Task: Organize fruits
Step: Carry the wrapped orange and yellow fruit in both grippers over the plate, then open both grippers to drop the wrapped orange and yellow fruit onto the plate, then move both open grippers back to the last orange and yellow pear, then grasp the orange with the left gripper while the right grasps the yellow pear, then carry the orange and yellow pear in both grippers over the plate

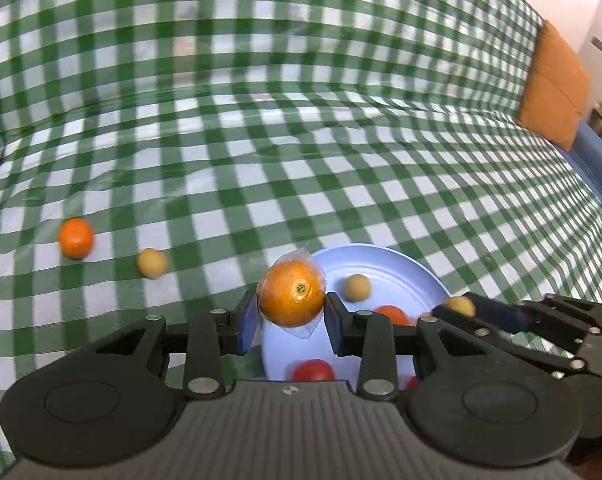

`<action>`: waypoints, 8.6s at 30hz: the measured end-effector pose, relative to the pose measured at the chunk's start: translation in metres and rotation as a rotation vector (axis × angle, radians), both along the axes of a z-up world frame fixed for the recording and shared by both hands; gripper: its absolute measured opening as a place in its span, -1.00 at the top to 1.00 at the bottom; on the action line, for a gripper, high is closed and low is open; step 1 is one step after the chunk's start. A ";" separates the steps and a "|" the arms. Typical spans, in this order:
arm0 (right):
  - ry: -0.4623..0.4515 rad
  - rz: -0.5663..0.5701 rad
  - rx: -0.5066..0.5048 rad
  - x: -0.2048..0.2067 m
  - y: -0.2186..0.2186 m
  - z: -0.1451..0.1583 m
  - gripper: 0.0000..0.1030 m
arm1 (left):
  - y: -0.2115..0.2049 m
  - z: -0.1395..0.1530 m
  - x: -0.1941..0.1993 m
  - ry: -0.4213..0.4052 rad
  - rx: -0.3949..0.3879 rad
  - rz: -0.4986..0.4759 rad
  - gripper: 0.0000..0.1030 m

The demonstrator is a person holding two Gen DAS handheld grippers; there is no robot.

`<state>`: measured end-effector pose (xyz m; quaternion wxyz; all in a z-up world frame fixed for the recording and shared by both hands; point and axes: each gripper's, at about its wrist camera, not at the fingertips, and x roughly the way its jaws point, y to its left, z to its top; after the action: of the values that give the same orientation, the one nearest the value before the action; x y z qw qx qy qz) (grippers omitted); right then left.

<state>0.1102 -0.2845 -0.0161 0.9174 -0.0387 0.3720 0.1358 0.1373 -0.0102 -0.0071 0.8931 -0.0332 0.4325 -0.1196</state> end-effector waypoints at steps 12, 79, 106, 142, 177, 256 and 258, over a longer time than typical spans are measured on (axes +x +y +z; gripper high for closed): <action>0.066 0.012 -0.025 0.000 0.006 -0.012 0.50 | -0.028 -0.008 -0.003 -0.006 0.038 -0.079 0.24; 0.067 0.014 -0.034 0.006 0.013 -0.021 0.16 | -0.031 -0.006 -0.002 -0.018 0.045 -0.096 0.23; 0.035 0.022 -0.025 0.007 0.030 -0.017 0.15 | 0.006 0.003 -0.001 -0.036 0.027 -0.024 0.23; -0.004 0.184 0.136 0.054 0.176 -0.032 0.30 | 0.191 -0.040 0.060 0.025 -0.258 0.537 -0.17; 0.104 0.182 -0.004 0.086 0.213 -0.049 0.56 | 0.166 -0.066 0.088 0.070 0.022 0.431 0.23; -0.205 0.002 0.045 -0.048 -0.023 0.007 0.53 | 0.027 0.002 -0.089 -0.134 0.102 0.093 0.28; -0.188 -0.001 0.044 -0.045 -0.023 -0.001 0.53 | 0.024 0.001 -0.088 -0.134 0.107 0.084 0.28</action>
<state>0.0652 -0.3078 -0.0170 0.9490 -0.0311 0.2811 0.1394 0.0493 0.0135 -0.0065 0.9247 0.0048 0.3758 -0.0608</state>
